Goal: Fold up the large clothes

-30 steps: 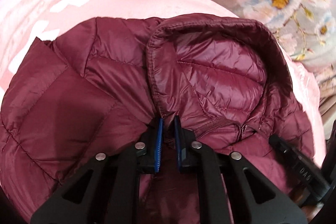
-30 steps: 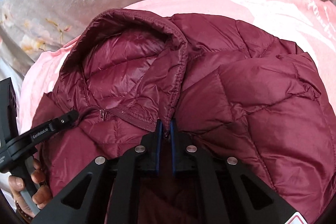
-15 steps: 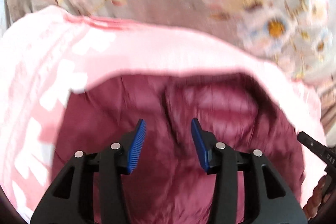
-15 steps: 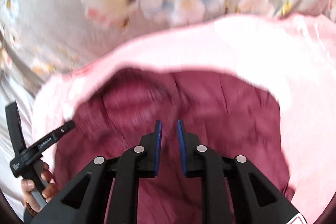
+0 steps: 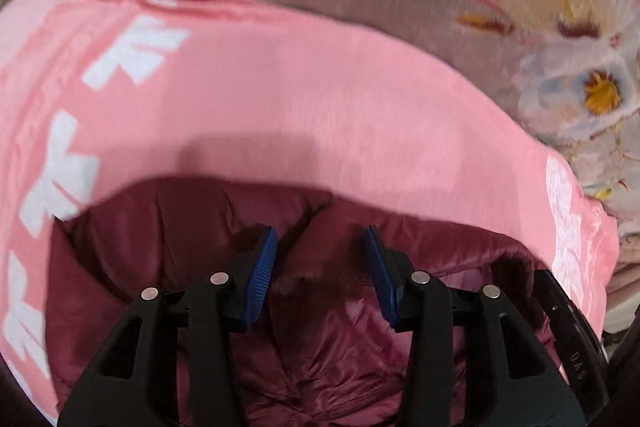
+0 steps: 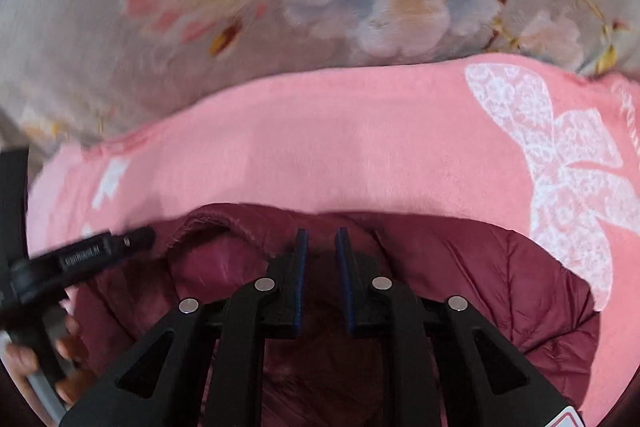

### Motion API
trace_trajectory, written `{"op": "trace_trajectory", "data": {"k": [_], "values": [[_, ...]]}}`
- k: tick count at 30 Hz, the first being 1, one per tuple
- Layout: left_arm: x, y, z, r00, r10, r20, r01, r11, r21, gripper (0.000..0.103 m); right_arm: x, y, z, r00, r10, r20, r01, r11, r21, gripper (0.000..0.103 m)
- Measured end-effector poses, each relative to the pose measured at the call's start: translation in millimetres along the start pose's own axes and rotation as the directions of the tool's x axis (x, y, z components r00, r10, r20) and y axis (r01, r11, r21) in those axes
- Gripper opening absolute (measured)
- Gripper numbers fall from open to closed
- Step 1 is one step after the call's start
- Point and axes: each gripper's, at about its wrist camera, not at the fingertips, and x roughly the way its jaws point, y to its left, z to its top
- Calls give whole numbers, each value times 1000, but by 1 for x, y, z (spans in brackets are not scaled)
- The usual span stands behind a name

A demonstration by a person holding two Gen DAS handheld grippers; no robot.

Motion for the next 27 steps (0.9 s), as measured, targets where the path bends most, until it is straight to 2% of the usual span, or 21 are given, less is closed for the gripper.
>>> {"op": "trace_trajectory", "data": {"k": [2,6,8,10,16,21,24,27], "values": [[4,5,-9,1000,1,-13,-1,999,39,44,-3,1,-10,1000,-7,-8,7,999,-53,14],[10,10,-21,999,23,-31,-20,996,92,46,0,-6,-22,999,-24,-42,21,997,-71,14],[13,8,-25,999,45,-19,-42,992,120,46,7,-10,-27,997,-48,-56,43,996,-75,8],[15,6,-28,998,69,-7,-67,988,142,46,15,-14,-32,997,-47,-67,43,997,-65,7],[21,-4,-41,989,130,76,-143,968,206,50,27,-22,-41,998,-33,-52,29,998,-63,5],[23,-10,-55,970,169,175,-207,949,236,52,28,-18,-50,998,-61,0,61,993,-102,5],[24,-11,-55,963,183,197,-227,945,234,56,29,-13,-52,996,-91,23,94,987,-128,5],[25,-11,-55,958,200,207,-247,940,234,60,31,-14,-51,996,-89,27,92,988,-127,5]]}}
